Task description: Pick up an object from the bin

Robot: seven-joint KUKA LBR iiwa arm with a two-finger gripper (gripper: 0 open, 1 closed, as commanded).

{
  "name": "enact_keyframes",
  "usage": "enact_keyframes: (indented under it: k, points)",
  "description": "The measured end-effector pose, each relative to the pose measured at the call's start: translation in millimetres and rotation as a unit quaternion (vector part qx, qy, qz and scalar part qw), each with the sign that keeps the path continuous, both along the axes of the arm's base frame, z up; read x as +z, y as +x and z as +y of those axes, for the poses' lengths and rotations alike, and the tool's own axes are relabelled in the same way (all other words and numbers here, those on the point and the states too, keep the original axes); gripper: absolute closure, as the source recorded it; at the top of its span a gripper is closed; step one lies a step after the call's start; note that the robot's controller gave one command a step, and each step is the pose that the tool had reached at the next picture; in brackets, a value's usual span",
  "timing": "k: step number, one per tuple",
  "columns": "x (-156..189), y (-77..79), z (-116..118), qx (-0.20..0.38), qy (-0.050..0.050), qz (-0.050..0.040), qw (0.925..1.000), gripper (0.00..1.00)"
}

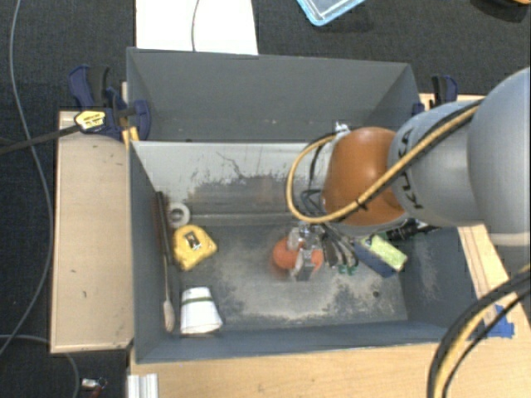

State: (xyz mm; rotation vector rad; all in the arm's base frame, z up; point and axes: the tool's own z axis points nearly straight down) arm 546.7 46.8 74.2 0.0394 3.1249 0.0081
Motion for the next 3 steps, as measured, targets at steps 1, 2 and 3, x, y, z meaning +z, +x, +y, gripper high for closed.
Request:
enact_keyframes:
  k: [1, 2, 3]
  points:
    - [0.0, 0.0, 0.0, 0.000, 0.000, 0.0000, 1.0000, 1.00]
    - [57.9, 1.1, 4.9, 0.004, 0.000, 0.0044, 1.0000, 1.00]
    - [94.8, -6.6, 2.6, -0.002, 0.000, 0.0045, 1.0000, 1.00]
